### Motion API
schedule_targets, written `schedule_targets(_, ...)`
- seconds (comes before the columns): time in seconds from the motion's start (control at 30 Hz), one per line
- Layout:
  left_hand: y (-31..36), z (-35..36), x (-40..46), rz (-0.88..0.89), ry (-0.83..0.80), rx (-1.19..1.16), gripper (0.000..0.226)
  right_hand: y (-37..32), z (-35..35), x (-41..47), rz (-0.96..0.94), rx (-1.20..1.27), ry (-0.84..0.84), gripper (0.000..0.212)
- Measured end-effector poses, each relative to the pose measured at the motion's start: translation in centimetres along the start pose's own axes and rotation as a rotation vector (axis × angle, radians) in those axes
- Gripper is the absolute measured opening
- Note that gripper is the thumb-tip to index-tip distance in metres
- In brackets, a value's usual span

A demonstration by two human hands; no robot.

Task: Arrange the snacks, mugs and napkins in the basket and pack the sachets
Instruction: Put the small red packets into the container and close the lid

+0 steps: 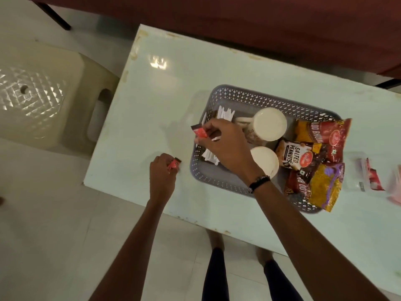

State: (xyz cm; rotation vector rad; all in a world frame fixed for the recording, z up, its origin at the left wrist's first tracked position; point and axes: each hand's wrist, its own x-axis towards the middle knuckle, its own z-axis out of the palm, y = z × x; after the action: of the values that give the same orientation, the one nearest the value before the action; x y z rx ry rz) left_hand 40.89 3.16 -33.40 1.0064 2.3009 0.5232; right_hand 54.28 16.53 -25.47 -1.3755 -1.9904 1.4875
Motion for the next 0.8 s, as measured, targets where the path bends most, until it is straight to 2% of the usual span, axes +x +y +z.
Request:
schedule_targets(0.13, 1.9, -1.0, -0.5, -0.172, 0.011, -0.272, 0.011, 0.4, 0.0, -2.0, 0.043, 0.050, -0.002, 0.017)
schedule_targets(0.27, 6.8, -2.7, -1.9, -0.162, 0.224, -0.593, 0.014, 0.8, -1.5, -3.9, 0.104, 0.167, 0.062, 0.015)
schedule_targets(0.37, 11.5, -2.3, -4.0, -0.157, 0.141, -0.785, 0.008, 1.1, -3.6, -5.6, 0.100, 0.219, 0.137, 0.017)
schedule_targets(0.47, 15.9, 0.2, -6.4, -0.104, 0.047, -0.832, 0.004, 1.9, -6.9, -7.9, 0.115, 0.284, 0.202, 0.019)
schedule_targets(0.57, 19.9, 3.9, -8.7, -0.088, -0.043, -0.838, 0.005, 4.5, -11.2, -10.7, 0.165, 0.300, 0.393, 0.015)
schedule_targets(0.67, 23.8, 7.9, -11.0, -0.036, -0.114, -0.768, 0.009, 8.5, -16.3, -13.7, 0.315, 0.247, 0.595, 0.013)
schedule_targets(0.8, 29.0, 12.9, -13.6, 0.028, -0.158, -0.704, 0.012, 14.0, -22.3, -16.6, 0.480, 0.237, 0.744, 0.009)
